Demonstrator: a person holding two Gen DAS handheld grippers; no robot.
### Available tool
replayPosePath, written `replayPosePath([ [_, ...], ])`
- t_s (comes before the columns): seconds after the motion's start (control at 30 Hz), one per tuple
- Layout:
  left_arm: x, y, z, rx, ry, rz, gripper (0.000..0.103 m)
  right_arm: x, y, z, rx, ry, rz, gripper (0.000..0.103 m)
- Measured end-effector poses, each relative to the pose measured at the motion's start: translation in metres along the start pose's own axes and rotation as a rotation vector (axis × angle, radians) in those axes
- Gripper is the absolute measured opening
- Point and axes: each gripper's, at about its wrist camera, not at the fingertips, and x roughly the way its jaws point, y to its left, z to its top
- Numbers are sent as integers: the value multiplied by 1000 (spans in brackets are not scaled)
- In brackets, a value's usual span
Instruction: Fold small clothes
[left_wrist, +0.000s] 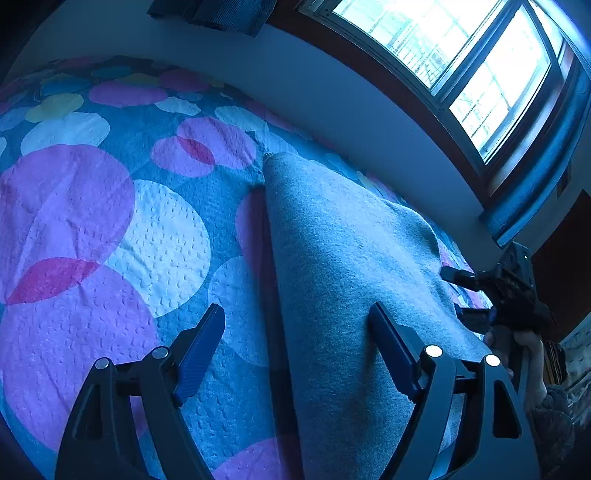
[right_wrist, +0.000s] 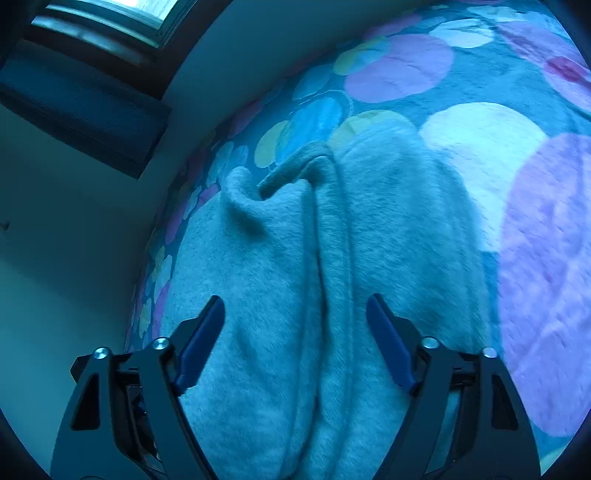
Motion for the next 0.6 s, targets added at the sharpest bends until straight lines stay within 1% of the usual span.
replayPosePath([
  [0.03,0,0,0,-1,0,0,79,6,4,1,-12,16,10,61],
  [0.07,0,0,0,-2,-1,1,79,11,7,0,-23,32,13,58],
  [0.1,0,0,0,-1,-1,2,79,18,10,-1,-39,49,-3,56],
  [0.13,1,1,0,-1,-1,3,79,23,12,-1,-53,52,-23,50],
  [0.2,1,1,1,0,-4,8,79,26,15,-1,-59,36,-26,40],
  [0.23,0,1,1,-2,-7,7,79,23,19,0,-59,20,-20,27],
  [0.27,-1,1,1,-3,-10,7,79,18,23,1,-66,4,-15,20],
  [0.37,-6,-3,2,5,-17,6,79,-4,41,6,-106,-62,17,16],
  [0.47,-13,-13,1,38,-27,-2,79,-27,56,14,-149,-127,44,15],
  [0.53,-18,-21,0,62,-38,-14,79,-37,53,18,-149,-145,53,15],
  [0.6,-18,-28,-1,84,-35,-19,79,-43,41,20,-137,-155,33,15],
])
